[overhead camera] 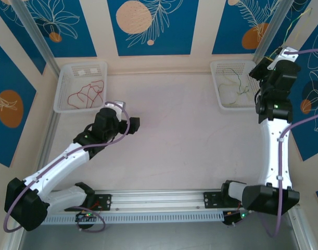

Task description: Untangle the cables

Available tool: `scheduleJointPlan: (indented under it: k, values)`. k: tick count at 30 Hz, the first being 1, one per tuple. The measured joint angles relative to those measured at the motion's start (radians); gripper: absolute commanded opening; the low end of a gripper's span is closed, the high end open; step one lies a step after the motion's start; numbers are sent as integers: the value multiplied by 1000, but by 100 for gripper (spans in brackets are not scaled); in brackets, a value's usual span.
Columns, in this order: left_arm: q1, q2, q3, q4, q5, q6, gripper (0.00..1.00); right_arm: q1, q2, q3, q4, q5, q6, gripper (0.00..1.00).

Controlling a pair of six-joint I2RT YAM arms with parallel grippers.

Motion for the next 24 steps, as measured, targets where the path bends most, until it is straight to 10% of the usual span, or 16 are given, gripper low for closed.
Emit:
scheduleJointPlan:
  k: [13, 24]
  values:
    - [0, 2, -10, 21, -34, 8, 97, -127, 110, -99, 119, -231, 3, 0]
    - [-1, 34, -34, 24, -38, 8, 98, -8, 412, -10, 80, 21, -86, 0]
